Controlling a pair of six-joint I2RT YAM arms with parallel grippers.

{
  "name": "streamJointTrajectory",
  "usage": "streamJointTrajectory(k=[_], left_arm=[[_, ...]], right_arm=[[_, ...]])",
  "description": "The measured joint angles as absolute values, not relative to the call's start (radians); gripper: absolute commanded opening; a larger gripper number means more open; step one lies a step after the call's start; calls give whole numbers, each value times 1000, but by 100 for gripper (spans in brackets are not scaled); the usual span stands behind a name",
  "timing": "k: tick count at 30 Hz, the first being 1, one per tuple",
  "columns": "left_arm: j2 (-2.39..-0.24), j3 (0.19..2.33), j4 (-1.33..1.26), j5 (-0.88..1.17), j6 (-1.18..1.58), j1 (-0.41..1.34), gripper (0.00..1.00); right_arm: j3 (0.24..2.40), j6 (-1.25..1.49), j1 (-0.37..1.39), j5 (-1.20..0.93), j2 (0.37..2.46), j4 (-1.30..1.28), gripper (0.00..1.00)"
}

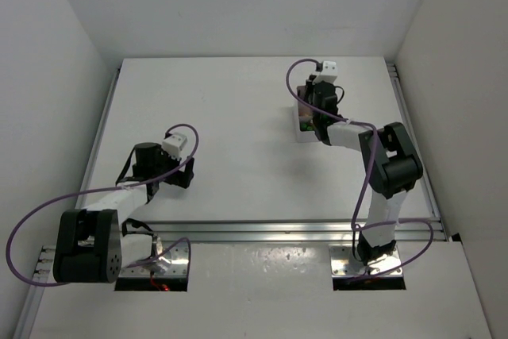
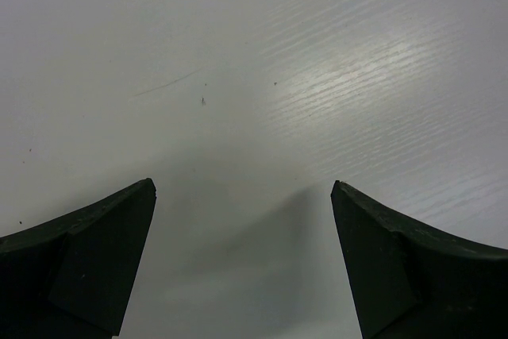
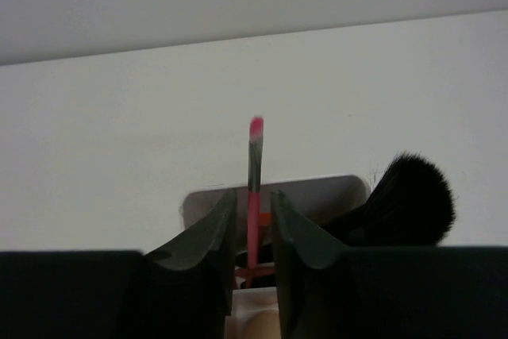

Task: Organize the makeup

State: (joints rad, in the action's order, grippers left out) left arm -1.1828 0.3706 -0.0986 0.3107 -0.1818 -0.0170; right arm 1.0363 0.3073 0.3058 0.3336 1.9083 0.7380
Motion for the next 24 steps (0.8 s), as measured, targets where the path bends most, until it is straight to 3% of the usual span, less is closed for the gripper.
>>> streamJointTrajectory(k=[3, 7, 16, 20, 24], left_arm=[[-1183, 376, -98, 312, -182, -17, 99], [-1183, 377, -97, 313, -182, -17, 99], [-1183, 377, -101, 316, -178, -17, 99], [-1176, 370, -130, 320, -145, -17, 99], [-1155, 331, -178, 324, -91, -17, 99]], right_arm=[[1036, 324, 303, 326, 1923, 735, 48], [1034, 323, 303, 309, 1921, 742, 67], [976, 229, 293, 355, 1683, 695, 93], [1130, 236, 217, 325, 1557, 354, 100], [1386, 253, 69, 268, 1547, -80, 100]])
